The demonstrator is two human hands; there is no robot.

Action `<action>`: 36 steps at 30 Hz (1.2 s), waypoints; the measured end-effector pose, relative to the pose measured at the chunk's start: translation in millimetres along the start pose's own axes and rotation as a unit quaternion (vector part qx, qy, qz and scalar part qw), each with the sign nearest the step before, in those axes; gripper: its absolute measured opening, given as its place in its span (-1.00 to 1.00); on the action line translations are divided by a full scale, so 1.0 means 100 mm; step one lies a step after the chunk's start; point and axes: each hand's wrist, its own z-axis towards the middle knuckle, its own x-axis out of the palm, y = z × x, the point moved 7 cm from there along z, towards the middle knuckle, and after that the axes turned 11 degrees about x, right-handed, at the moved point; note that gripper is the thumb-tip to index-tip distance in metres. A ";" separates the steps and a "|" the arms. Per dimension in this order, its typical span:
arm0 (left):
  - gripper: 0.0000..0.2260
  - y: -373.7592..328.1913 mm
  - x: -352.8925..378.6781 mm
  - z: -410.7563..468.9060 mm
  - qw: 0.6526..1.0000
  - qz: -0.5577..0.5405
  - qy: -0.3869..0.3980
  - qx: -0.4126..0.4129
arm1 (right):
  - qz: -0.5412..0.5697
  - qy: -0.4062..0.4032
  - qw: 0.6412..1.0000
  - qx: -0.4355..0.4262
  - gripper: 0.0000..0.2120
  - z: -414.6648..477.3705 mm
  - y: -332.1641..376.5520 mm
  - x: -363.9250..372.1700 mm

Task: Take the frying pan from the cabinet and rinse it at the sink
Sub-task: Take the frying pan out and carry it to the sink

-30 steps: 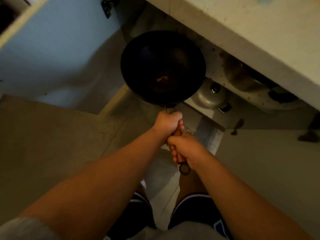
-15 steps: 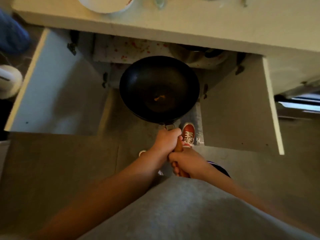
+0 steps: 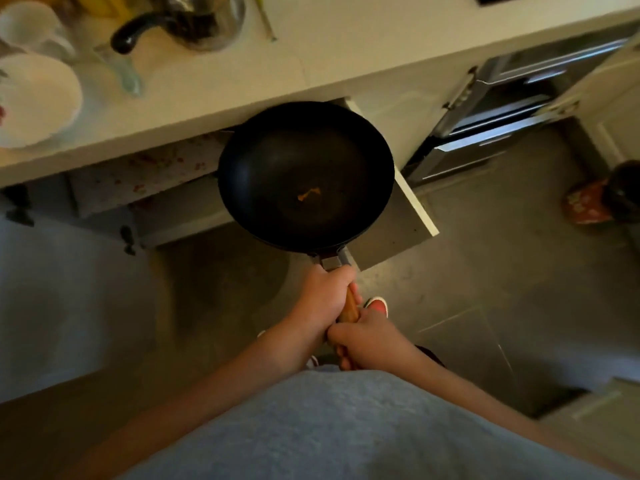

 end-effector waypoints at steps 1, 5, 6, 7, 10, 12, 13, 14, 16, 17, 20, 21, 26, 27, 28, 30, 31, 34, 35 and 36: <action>-0.88 -0.03 0.08 0.00 1.000 0.009 0.009 0.002 | 0.005 0.000 1.000 -0.003 -0.88 -0.03 -0.01 -0.08; -0.82 -0.20 0.51 0.06 0.997 0.056 0.038 0.022 | 0.053 -0.017 0.998 -0.040 -0.87 -0.15 0.02 -0.51; -0.82 -0.25 0.64 0.11 0.997 0.058 0.045 0.031 | 0.066 -0.023 0.996 -0.050 -0.87 -0.17 0.03 -0.64; -0.82 -0.33 0.78 0.15 0.996 0.061 0.055 0.041 | 0.080 -0.029 0.995 -0.057 -0.87 -0.18 0.04 -0.78; -0.75 -0.56 1.29 0.31 0.992 0.071 0.076 0.072 | 0.122 -0.044 0.989 -0.077 -0.82 -0.21 0.09 -1.25; -0.78 -0.69 1.66 0.42 0.990 0.078 0.088 0.082 | 0.148 -0.056 0.983 -0.096 -0.86 -0.23 0.13 -1.60; -0.82 -0.74 1.85 0.47 0.989 0.081 0.094 0.082 | 0.155 -0.064 0.980 -0.102 -0.91 -0.24 0.15 -1.78; -0.84 -0.78 2.03 0.52 0.989 0.083 0.096 0.081 | 0.163 -0.070 0.978 -0.105 -0.93 -0.24 0.16 -1.95; -0.87 -0.85 2.41 0.64 0.988 0.088 0.099 0.079 | 0.183 -0.074 0.975 -0.102 -0.91 -0.25 0.13 -2.31; -0.88 -0.89 2.59 0.68 0.987 0.095 0.105 0.079 | 0.192 -0.075 0.973 -0.101 -0.91 -0.25 0.11 -2.48; -0.94 -0.98 3.13 0.74 0.981 0.116 0.138 0.075 | 0.217 -0.078 0.967 -0.103 -0.89 -0.29 0.05 -2.96; -0.93 -1.01 3.29 0.75 0.978 0.125 0.149 0.076 | 0.230 -0.083 0.964 -0.105 -0.86 -0.29 0.02 -3.11; -0.92 -1.09 4.07 0.76 0.964 0.146 0.203 0.091 | 0.299 -0.118 0.940 -0.112 -0.77 -0.31 -0.16 -3.71; -0.92 -1.10 4.21 0.78 0.961 0.148 0.215 0.089 | 0.315 -0.126 0.934 -0.115 -0.76 -0.31 -0.19 -3.82; -0.92 -1.10 4.35 0.79 0.959 0.150 0.227 0.085 | 0.330 -0.137 0.926 -0.118 -0.74 -0.31 -0.21 -3.93; -0.90 -1.10 4.62 0.86 0.954 0.155 0.245 0.078 | 0.352 -0.164 0.914 -0.118 -0.74 -0.33 -0.24 -4.14; -0.88 -1.11 4.74 0.90 0.951 0.162 0.253 0.078 | 0.365 -0.172 0.908 -0.116 -0.75 -0.34 -0.23 -4.24; -0.79 -1.15 5.12 1.08 0.943 0.174 0.273 0.074 | 0.393 -0.181 0.895 -0.112 -0.79 -0.38 -0.18 -4.56; -0.80 -1.17 5.26 1.14 0.940 0.175 0.284 0.071 | 0.398 -0.184 0.892 -0.114 -0.80 -0.39 -0.16 -4.68; -0.81 -1.20 5.40 1.21 0.935 0.180 0.297 0.067 | 0.404 -0.185 0.888 -0.117 -0.81 -0.40 -0.13 -4.81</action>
